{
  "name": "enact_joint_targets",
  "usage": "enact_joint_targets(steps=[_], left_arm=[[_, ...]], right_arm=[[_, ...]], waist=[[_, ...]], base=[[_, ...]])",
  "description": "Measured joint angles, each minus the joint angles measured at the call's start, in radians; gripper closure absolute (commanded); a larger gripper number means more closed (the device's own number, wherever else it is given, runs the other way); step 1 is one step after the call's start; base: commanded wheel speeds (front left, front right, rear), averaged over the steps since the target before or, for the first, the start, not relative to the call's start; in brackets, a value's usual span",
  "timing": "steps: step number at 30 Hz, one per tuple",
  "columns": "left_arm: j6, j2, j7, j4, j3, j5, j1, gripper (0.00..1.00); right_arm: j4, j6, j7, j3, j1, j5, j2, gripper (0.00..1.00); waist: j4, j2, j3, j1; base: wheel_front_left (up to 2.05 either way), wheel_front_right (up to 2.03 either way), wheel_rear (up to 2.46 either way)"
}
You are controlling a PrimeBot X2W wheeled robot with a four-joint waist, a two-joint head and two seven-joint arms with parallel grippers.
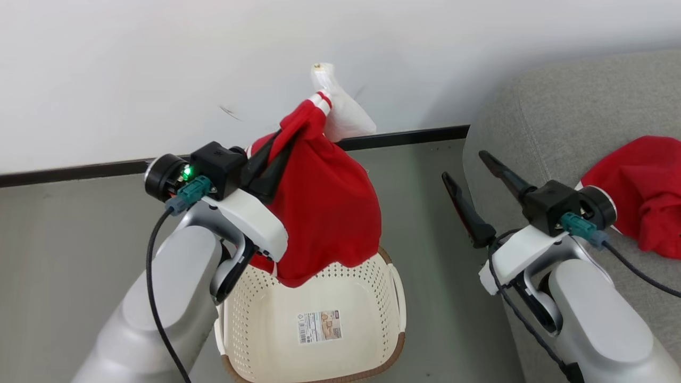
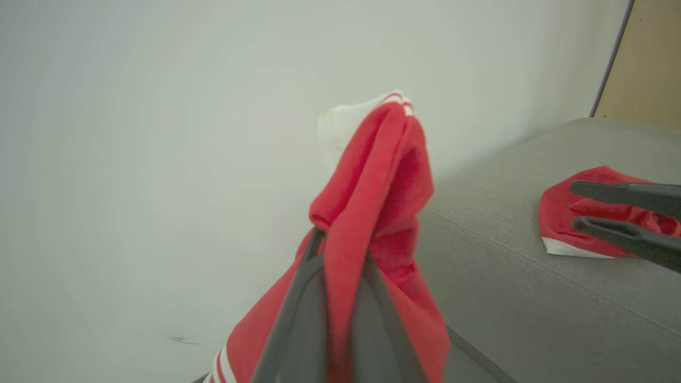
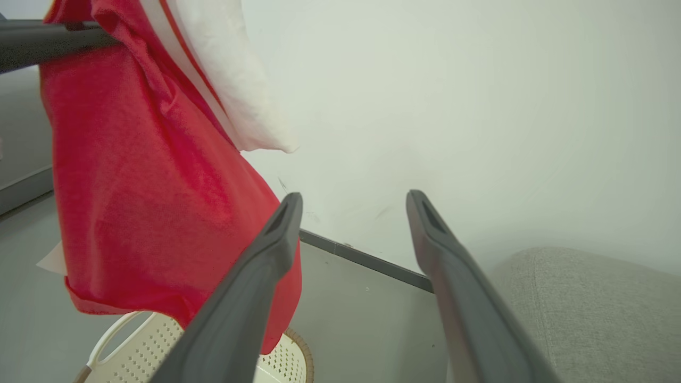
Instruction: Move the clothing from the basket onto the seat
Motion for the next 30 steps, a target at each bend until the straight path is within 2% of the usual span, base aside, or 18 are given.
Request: enact_joint_targets(steps=[14,21,30], left_arm=[[-0.018,-0.04,0.067,-0.074,-0.085,-0.016,0.025,1.0],[-0.018,-0.044,0.1,-0.112,-0.114,-0.026,0.046,1.0],[-0.018,-0.049,0.133,-0.156,-0.143,-0.05,0.064,1.0]], right_arm=[[0.143,0.0,0.0,0.3,-0.001,0.145,-0.045,0.0],[0.185,0.0,0.0,0.414,-0.023,0.193,-0.057,0.0],[0.234,0.0,0.0,0.514,-0.096,0.233,-0.058,0.0]], waist=[[0.06,0.0,-0.108,0.0],[0.09,0.0,-0.145,-0.0001],[0.129,0.0,-0.174,0.0]], base=[[0.0,0.0,0.0],[0.0,0.0,0.0],[0.0,0.0,0.0]])
